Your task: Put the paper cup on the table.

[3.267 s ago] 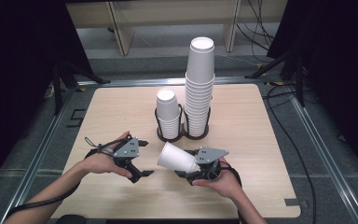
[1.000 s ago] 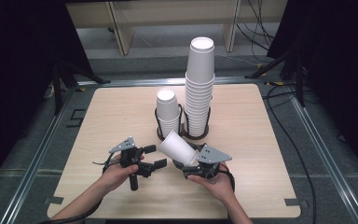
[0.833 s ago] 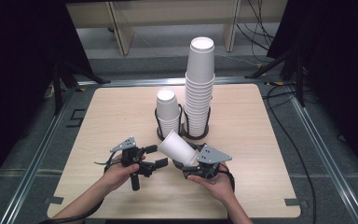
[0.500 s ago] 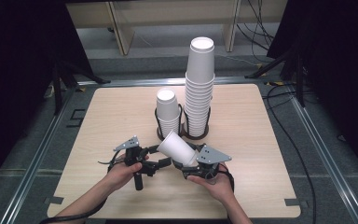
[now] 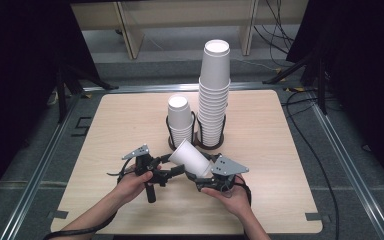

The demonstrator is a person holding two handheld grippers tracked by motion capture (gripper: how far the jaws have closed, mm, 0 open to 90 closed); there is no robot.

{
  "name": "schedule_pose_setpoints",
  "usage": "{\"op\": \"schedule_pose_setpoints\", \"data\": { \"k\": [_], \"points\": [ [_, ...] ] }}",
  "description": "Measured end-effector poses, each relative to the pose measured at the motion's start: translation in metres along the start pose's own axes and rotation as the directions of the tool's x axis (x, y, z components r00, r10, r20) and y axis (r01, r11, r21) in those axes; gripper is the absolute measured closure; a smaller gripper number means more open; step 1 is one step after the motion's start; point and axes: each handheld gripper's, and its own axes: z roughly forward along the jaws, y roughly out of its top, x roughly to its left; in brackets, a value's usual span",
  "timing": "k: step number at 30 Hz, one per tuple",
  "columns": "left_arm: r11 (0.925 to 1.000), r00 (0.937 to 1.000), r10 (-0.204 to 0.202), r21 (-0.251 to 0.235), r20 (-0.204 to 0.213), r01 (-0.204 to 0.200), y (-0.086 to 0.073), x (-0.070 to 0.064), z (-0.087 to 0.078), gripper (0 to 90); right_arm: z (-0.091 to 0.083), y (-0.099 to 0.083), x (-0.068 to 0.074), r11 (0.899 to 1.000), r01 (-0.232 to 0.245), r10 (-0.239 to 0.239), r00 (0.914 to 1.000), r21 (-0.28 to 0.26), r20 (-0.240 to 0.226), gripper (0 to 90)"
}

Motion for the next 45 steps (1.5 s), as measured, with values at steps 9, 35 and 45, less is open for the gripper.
{"op": "schedule_pose_setpoints", "data": {
  "k": [9,35,45],
  "points": [
    [0.9997,0.9998,-0.021,-0.007,0.003,0.021,0.002,-0.001,0.002,3.3,0.002,0.002,-0.001,1.000,-0.002,0.001,0.9997,-0.012,-0.024,23.9],
    [0.9978,0.9980,-0.058,-0.029,0.023,0.059,0.001,-0.003,0.012,2.0,0.007,0.000,0.004,1.000,0.001,-0.001,0.9996,-0.009,-0.030,23.7],
    [0.9984,0.9985,-0.050,-0.025,0.023,0.051,0.002,-0.004,0.012,4.2,0.009,-0.002,0.006,1.000,-0.002,0.002,0.9993,-0.002,-0.039,23.3]
  ]
}}
